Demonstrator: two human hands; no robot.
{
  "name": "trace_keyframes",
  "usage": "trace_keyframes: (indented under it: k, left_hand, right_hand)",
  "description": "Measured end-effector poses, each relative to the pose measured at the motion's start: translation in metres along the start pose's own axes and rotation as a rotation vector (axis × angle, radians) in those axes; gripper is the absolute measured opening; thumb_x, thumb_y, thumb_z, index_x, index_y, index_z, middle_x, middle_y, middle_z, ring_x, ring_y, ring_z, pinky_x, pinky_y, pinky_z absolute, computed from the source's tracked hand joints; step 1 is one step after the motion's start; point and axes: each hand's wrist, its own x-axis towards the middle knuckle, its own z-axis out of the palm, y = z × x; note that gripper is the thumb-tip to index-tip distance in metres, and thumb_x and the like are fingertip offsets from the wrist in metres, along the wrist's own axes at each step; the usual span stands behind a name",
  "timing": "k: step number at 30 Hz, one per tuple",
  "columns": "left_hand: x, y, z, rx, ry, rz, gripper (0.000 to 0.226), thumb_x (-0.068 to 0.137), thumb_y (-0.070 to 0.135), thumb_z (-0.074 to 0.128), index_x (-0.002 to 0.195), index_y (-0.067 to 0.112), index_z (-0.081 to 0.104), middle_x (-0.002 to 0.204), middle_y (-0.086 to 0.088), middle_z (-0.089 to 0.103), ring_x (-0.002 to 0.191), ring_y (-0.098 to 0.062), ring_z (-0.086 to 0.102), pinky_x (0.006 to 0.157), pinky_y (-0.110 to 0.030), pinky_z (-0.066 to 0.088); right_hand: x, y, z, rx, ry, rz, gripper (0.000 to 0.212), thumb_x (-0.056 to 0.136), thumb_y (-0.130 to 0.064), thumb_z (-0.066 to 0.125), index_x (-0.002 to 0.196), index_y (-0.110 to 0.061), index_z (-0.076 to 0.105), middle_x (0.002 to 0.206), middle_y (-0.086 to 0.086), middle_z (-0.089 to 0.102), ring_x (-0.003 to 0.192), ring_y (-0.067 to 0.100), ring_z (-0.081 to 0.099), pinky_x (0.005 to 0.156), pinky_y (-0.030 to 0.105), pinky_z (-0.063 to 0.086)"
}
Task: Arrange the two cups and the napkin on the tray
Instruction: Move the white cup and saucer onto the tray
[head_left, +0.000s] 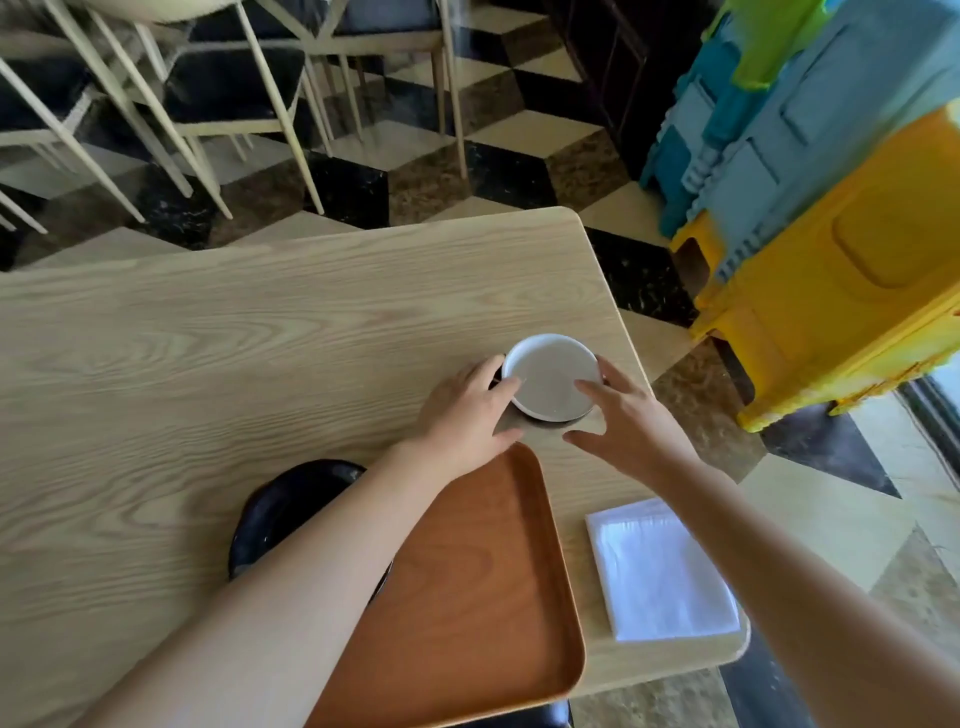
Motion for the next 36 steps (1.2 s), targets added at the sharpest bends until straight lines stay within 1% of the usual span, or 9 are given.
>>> trace_keyframes:
  k: [3, 6, 8, 11, 15, 19, 23, 29, 36]
  left_hand:
    - [0.005, -0.002, 0.0, -0.162, 0.059, -0.017, 0.051, 0.081, 0.026, 0.07, 0.126, 0.009, 0.053, 0.136, -0.016, 0.044, 0.123, -0.032, 0.039, 0.101, -0.042, 0.037]
    - [0.005, -0.003, 0.002, -0.216, 0.14, -0.015, 0.046, 0.076, 0.018, 0.075, 0.118, 0.006, 0.061, 0.125, -0.02, 0.053, 0.115, -0.035, 0.047, 0.099, -0.042, 0.039]
    - [0.001, -0.004, 0.002, -0.246, 0.171, -0.014, 0.045, 0.071, 0.016, 0.079, 0.112, 0.005, 0.065, 0.12, -0.022, 0.056, 0.111, -0.038, 0.05, 0.097, -0.043, 0.04]
    - [-0.011, -0.003, -0.004, -0.273, 0.215, -0.016, 0.044, 0.065, 0.017, 0.084, 0.105, 0.006, 0.069, 0.113, -0.021, 0.061, 0.105, -0.038, 0.054, 0.093, -0.043, 0.042]
    - [-0.04, -0.002, -0.016, -0.284, 0.3, -0.015, 0.041, 0.061, 0.02, 0.086, 0.098, 0.009, 0.072, 0.107, -0.018, 0.063, 0.094, -0.034, 0.058, 0.088, -0.036, 0.044]
    - [-0.076, 0.003, -0.017, -0.264, 0.307, -0.074, 0.041, 0.06, 0.021, 0.086, 0.097, 0.009, 0.072, 0.107, -0.018, 0.064, 0.095, -0.033, 0.06, 0.087, -0.036, 0.047]
    - [-0.104, 0.005, -0.01, -0.21, 0.284, -0.131, 0.041, 0.06, 0.026, 0.086, 0.095, 0.011, 0.072, 0.105, -0.015, 0.065, 0.095, -0.03, 0.063, 0.078, -0.037, 0.053]
    - [-0.129, 0.007, 0.006, -0.196, 0.319, -0.191, 0.037, 0.064, 0.028, 0.082, 0.095, 0.01, 0.071, 0.105, -0.013, 0.065, 0.097, -0.029, 0.061, 0.08, -0.034, 0.054]
    - [-0.132, 0.012, 0.016, -0.186, 0.327, -0.238, 0.035, 0.068, 0.03, 0.079, 0.096, 0.011, 0.07, 0.109, -0.012, 0.065, 0.101, -0.027, 0.06, 0.083, -0.035, 0.053]
  right_hand:
    - [0.0, 0.002, 0.003, 0.071, 0.11, -0.023, 0.053, 0.068, -0.024, 0.08, 0.114, -0.006, 0.06, 0.139, 0.009, 0.047, 0.101, 0.033, 0.06, 0.076, 0.043, 0.054]
    - [-0.001, 0.002, 0.003, 0.093, 0.159, -0.041, 0.053, 0.063, -0.022, 0.083, 0.11, -0.007, 0.063, 0.135, 0.007, 0.052, 0.094, 0.032, 0.063, 0.072, 0.042, 0.054]
    - [-0.004, 0.001, 0.001, 0.11, 0.18, -0.07, 0.054, 0.06, -0.02, 0.085, 0.107, -0.006, 0.065, 0.131, 0.01, 0.056, 0.094, 0.032, 0.065, 0.072, 0.042, 0.055]
    - [-0.01, -0.003, -0.006, 0.152, 0.183, -0.099, 0.054, 0.056, -0.018, 0.087, 0.105, -0.007, 0.067, 0.127, 0.013, 0.059, 0.099, 0.03, 0.065, 0.078, 0.041, 0.053]
    - [-0.023, -0.014, -0.012, 0.227, 0.177, -0.135, 0.055, 0.054, -0.019, 0.088, 0.105, -0.009, 0.068, 0.126, 0.013, 0.06, 0.101, 0.028, 0.065, 0.08, 0.043, 0.054]
    - [-0.037, -0.028, -0.008, 0.253, 0.154, -0.209, 0.056, 0.05, -0.017, 0.09, 0.102, -0.01, 0.069, 0.123, 0.014, 0.061, 0.095, 0.028, 0.067, 0.072, 0.042, 0.057]
    - [-0.047, -0.036, 0.003, 0.296, 0.055, -0.217, 0.058, 0.051, -0.017, 0.089, 0.105, -0.011, 0.069, 0.127, 0.012, 0.059, 0.105, 0.029, 0.063, 0.074, 0.047, 0.058]
    - [-0.053, -0.042, 0.014, 0.293, -0.013, -0.256, 0.059, 0.052, -0.017, 0.088, 0.107, -0.015, 0.068, 0.13, 0.007, 0.057, 0.107, 0.026, 0.062, 0.076, 0.045, 0.057]
    - [-0.051, -0.04, 0.015, 0.259, -0.017, -0.269, 0.057, 0.055, -0.024, 0.086, 0.108, -0.018, 0.067, 0.132, -0.002, 0.056, 0.107, 0.02, 0.061, 0.073, 0.042, 0.057]
